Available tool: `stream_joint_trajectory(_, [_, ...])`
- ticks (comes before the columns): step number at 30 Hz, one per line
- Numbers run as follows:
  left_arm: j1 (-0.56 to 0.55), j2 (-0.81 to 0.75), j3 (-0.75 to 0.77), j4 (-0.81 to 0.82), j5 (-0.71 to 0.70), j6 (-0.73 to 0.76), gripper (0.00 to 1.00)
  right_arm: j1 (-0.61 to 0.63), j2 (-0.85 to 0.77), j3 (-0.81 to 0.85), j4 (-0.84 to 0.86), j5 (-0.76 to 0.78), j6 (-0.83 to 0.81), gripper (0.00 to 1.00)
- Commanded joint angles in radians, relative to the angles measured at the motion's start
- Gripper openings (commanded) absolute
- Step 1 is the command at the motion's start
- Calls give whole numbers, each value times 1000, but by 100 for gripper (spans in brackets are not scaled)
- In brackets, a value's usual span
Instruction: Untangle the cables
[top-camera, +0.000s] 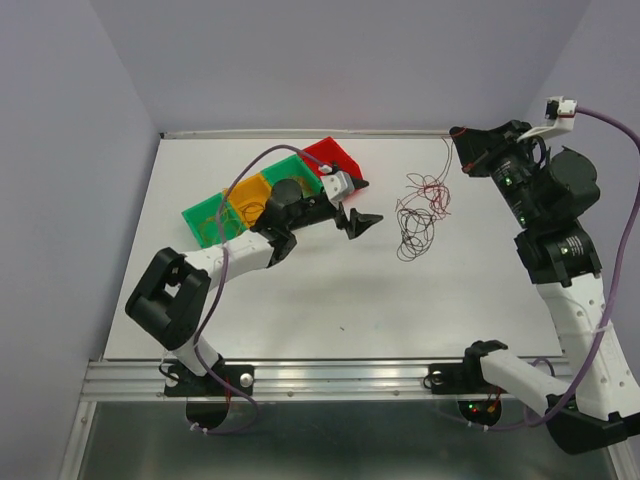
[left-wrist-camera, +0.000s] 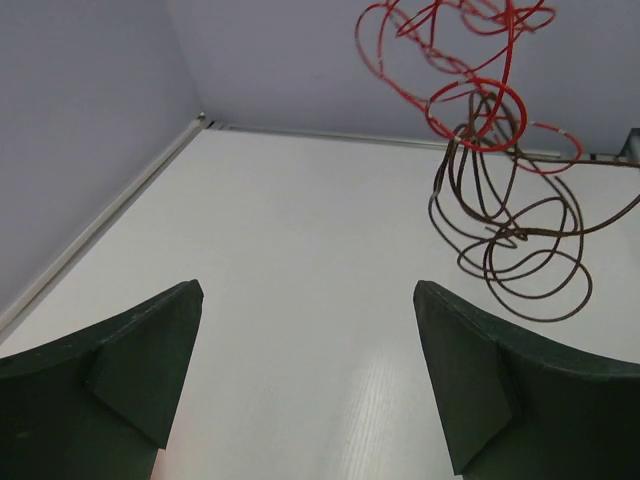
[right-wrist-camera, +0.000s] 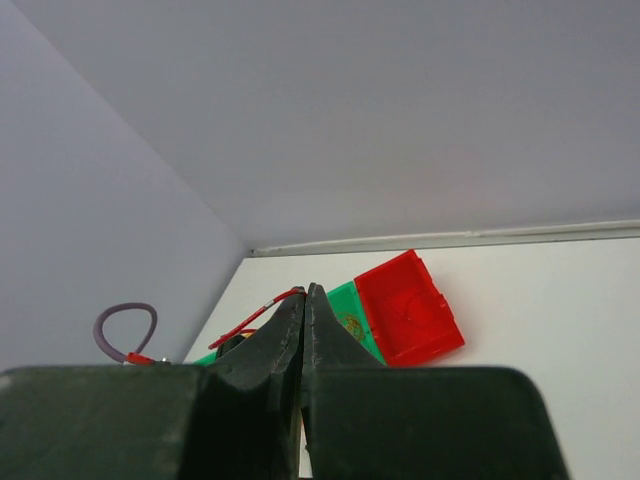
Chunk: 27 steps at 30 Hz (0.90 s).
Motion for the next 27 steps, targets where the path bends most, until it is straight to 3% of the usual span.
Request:
stream_joint_trajectory(1, [-27,43,47,227,126,-107,99,2,5,70,23,-43,39,1])
stream_joint_trajectory(5, [-53,50,24,336,178,-167,99,2,13,97,26,-60,50,1])
stream_joint_trajectory(12, [-113,60,16,318,189,-158,98,2,34,122,51,-83,73,1])
stream_joint_trajectory(14, [-127,76,27,289,171,-135,93,2,36,122,58,-89,79,0])
stream_joint_trajectory(16, [-142,102,79,229,134,-100,71,2,33,114,70,-84,88,1])
stream_joint_trajectory(20, [-171,129,176,37,55,-35,8,3,34,122,87,-84,99,1])
stream_joint_trajectory(22, [-185,121,174,28,-18,-17,9,2,42,130,90,-93,102,1])
stream_joint_trajectory(23, [-200,110,165,28,-71,1,24,3,44,134,90,-95,104,0])
stream_joint_trajectory(24, [-208,106,161,28,-91,12,25,2,44,133,92,-93,107,1])
stream_joint_trajectory(25, [-214,101,159,26,-89,26,22,2,44,130,97,-90,111,1])
stream_joint_trajectory(26, [-225,98,156,16,-90,49,0,2,42,122,103,-86,111,1])
stream_joint_trajectory(27, [-230,98,156,8,-105,54,0,2,36,114,109,-80,113,1])
